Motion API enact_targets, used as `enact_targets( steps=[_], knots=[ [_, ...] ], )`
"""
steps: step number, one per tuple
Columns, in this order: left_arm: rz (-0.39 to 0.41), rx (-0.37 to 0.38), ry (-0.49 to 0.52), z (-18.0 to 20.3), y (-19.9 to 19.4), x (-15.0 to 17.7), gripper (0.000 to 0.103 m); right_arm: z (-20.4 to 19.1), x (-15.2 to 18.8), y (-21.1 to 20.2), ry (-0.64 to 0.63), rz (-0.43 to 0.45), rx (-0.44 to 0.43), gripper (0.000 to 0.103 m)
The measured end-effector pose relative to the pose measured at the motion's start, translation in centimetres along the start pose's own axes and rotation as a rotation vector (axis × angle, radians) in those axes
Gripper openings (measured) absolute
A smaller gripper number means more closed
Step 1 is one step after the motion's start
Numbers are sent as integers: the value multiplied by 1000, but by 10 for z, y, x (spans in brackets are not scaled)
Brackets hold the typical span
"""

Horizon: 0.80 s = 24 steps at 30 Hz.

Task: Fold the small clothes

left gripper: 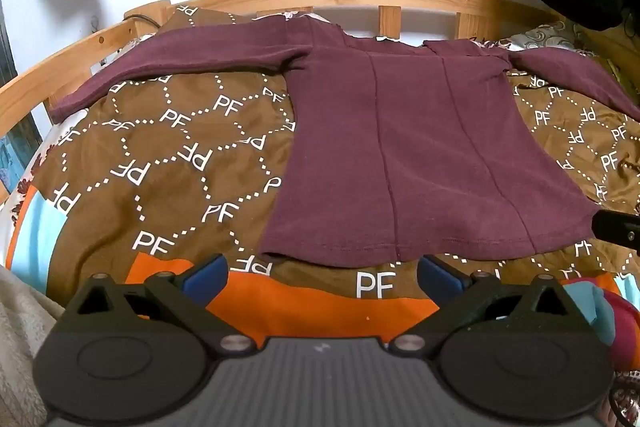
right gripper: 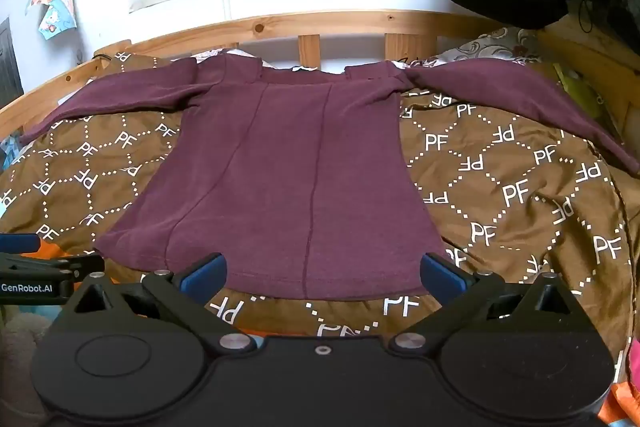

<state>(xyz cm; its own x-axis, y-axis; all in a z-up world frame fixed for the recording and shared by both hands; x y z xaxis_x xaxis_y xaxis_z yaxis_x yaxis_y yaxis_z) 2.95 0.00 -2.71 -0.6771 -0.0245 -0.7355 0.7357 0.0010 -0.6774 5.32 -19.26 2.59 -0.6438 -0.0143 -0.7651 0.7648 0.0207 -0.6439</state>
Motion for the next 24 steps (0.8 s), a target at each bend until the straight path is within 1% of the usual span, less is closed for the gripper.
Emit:
enact_targets(
  steps=[24],
  knots=[
    [-2,-2,-2,1,4,1,102,-1,2,-2,13,-5,-10,102]
  ],
)
Point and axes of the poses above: each gripper's, at about its wrist camera, not at the fingertips, and y roughly the way its jaws point, z to its right, x to its underside, the point moved 4 cm from there along y, roughly the way its jaws point, and after that the axes turned 6 degrees about -y, right-handed, at the moved point
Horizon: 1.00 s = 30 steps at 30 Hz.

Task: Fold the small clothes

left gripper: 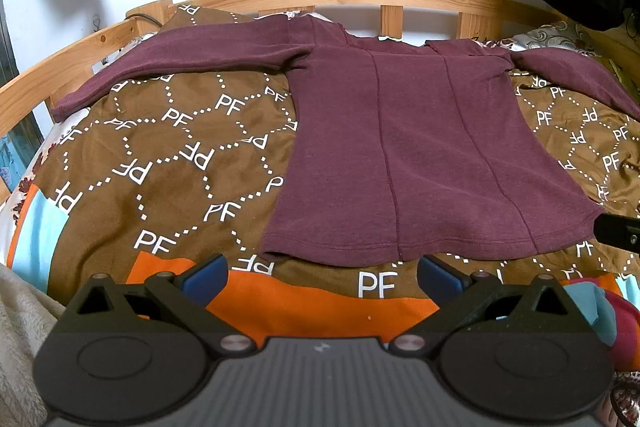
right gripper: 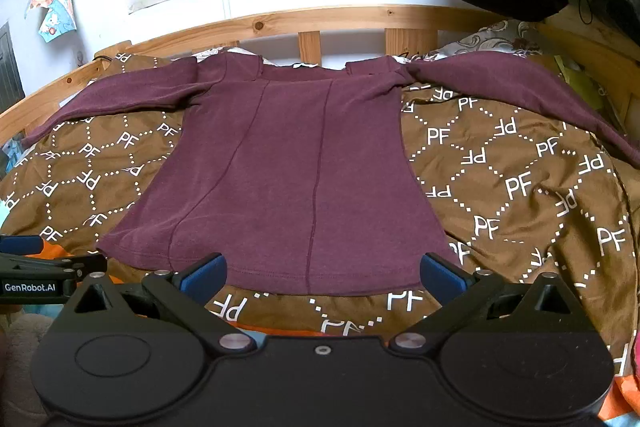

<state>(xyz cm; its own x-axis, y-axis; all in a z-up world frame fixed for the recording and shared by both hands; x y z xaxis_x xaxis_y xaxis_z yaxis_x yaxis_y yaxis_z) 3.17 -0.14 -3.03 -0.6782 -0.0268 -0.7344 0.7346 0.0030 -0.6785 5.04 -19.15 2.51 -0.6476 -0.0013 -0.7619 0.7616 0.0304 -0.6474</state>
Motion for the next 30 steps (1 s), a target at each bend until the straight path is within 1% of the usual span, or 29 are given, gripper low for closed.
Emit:
enact_targets(
  steps=[30],
  knots=[
    [2,0,-1,0,0,0,102,2,1,2,10,-5,-7,102]
  ],
)
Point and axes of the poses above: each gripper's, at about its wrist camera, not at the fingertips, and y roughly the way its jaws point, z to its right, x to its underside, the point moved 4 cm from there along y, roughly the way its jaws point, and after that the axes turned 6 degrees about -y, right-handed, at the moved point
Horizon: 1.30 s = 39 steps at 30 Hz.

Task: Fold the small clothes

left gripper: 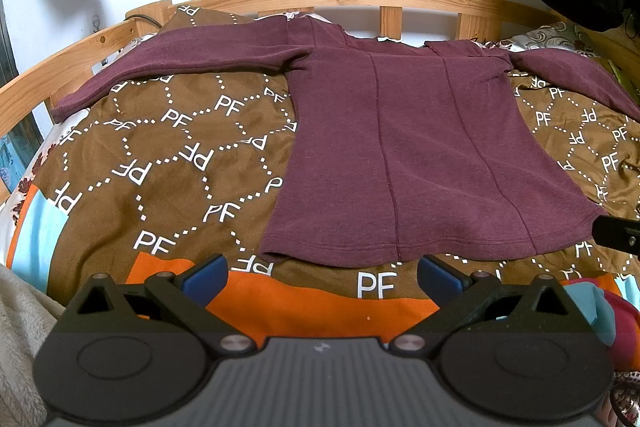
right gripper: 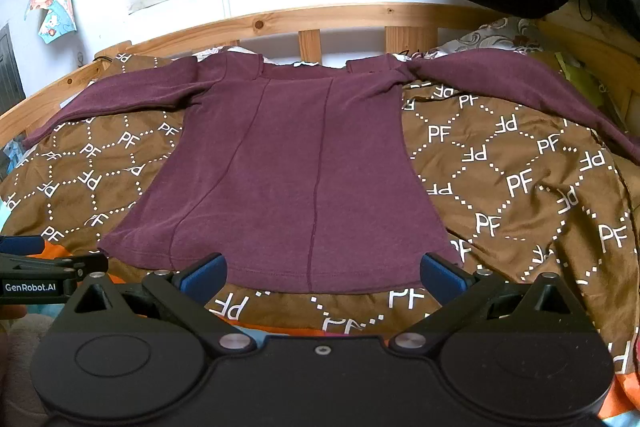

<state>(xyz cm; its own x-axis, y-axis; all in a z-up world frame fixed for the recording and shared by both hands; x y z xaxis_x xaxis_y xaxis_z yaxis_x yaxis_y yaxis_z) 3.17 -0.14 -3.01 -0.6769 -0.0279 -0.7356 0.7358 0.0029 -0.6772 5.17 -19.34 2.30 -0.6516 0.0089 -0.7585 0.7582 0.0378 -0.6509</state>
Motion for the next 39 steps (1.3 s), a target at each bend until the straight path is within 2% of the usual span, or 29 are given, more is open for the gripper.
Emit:
enact_targets(
  steps=[39],
  knots=[
    [-7,5,2,0,-1,3,102,1,3,4,5,-13,-16,103]
  ],
)
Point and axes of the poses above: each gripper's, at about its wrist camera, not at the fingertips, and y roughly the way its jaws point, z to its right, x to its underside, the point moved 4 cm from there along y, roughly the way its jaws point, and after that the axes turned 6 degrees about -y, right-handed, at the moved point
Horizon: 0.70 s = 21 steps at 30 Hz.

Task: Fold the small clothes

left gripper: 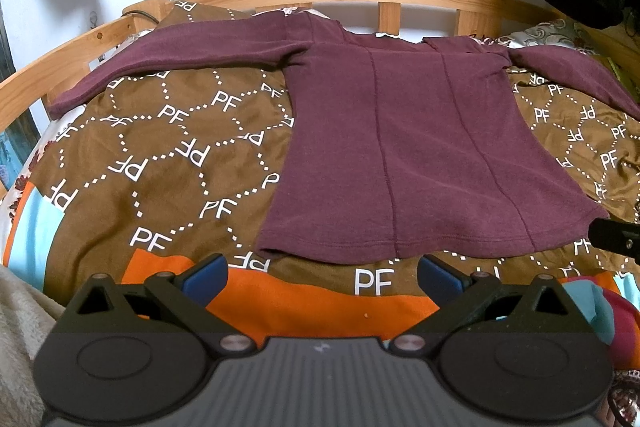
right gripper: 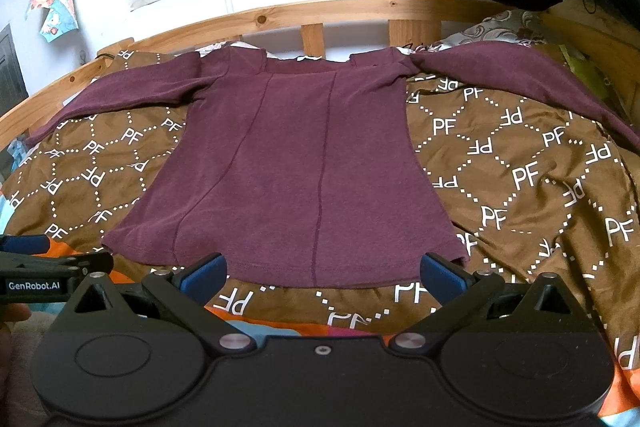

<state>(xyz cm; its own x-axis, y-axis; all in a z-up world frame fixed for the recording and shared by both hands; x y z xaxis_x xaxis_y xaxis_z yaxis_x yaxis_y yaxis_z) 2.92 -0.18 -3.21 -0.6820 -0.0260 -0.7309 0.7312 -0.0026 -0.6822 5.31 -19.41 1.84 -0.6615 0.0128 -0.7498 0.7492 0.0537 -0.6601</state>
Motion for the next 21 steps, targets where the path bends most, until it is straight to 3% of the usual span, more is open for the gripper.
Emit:
enact_targets(
  steps=[7,15,21],
  knots=[
    [-25,93,71,13,1,-22,102,2,-2,1,-30,-14,33,103],
    [46,156,270,45,-4,-80,102,1,-23,6,-159,-9,111,102],
    [-4,169,253,59,32,-119,102,5,-40,24,-222,-16,161,102]
  ],
)
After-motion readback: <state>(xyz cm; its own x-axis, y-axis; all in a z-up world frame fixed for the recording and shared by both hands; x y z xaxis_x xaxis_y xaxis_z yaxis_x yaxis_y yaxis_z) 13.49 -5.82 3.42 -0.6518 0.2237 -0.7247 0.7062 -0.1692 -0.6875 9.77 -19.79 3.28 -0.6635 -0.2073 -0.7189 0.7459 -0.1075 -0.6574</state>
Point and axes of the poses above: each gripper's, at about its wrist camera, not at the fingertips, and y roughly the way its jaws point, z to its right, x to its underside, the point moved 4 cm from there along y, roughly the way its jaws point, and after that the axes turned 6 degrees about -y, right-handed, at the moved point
